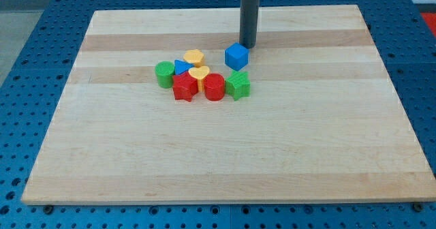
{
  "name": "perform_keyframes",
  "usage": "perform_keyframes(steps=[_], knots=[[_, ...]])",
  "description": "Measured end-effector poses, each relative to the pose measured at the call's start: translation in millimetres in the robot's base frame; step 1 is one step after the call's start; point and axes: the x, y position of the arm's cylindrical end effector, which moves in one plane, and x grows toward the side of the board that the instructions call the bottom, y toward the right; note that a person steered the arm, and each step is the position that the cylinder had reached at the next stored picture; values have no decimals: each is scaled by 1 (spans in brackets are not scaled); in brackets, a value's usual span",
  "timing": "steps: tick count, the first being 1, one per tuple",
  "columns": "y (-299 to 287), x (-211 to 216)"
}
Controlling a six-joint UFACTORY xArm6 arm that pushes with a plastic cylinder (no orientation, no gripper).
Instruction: Move green star on left side
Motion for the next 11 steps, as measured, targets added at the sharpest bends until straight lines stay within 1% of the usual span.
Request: perform_keyframes(steps=[1,2,4,5,6,7,8,9,11], knots=[[-4,23],[-7,33],[-2,33],[68,35],[111,75],[91,113],[52,113],[28,113],[9,104]])
